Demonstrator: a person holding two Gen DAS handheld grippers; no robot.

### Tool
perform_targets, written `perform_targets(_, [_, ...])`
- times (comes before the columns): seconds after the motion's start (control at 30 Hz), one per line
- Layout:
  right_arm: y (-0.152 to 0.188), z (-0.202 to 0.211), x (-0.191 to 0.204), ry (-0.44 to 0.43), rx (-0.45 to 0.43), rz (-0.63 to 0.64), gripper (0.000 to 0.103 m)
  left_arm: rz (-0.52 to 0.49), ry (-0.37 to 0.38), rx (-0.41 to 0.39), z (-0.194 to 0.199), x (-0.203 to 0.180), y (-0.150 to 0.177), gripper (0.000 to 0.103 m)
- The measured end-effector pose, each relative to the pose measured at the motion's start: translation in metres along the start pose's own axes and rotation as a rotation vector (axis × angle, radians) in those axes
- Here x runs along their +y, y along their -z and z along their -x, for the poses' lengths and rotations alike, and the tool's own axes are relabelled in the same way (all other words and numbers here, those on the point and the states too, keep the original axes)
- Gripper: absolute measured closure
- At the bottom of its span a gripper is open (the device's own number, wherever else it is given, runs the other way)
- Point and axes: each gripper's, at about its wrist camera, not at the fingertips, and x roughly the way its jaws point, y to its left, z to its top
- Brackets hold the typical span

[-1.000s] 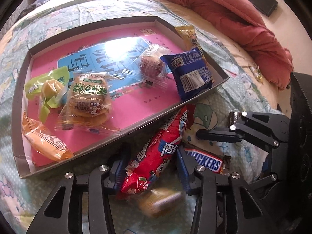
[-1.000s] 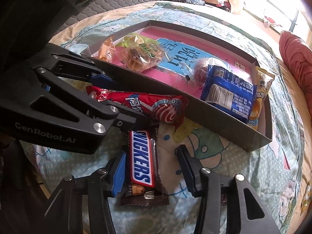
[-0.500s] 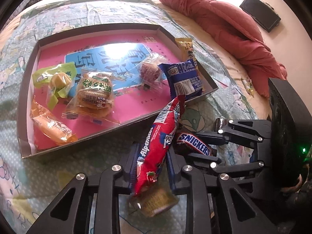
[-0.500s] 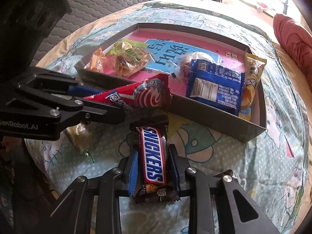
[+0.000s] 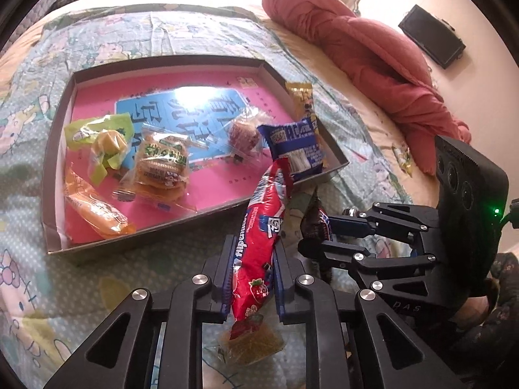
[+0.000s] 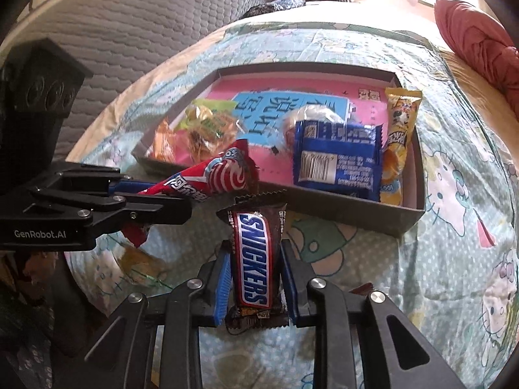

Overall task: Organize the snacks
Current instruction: 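Carry the red candy bag over the tray with the left tool while the right tool carries the Snickers there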

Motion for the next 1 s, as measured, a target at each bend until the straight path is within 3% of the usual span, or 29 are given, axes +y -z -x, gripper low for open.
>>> perform_targets(0.4, [-0.011, 0.028, 0.003, -0.034, -0.145, -0.004, 0.074, 0.029, 0.005, -0.066, 0.022, -0.002, -0.005, 0.084])
perform_targets(0.57, [-0.014, 0.032, 0.001, -0.050, -0.160, -0.003, 0.074, 0.038, -0.005, -0.096, 0.035, -0.003, -0.007, 0.085])
perform_targets(1.0, [-0.023, 0.046, 0.002, -0.094, -0.236, -0.006, 0.074, 0.057, -0.098, -0.174, 0.064, 0.004, -0.014, 0.084])
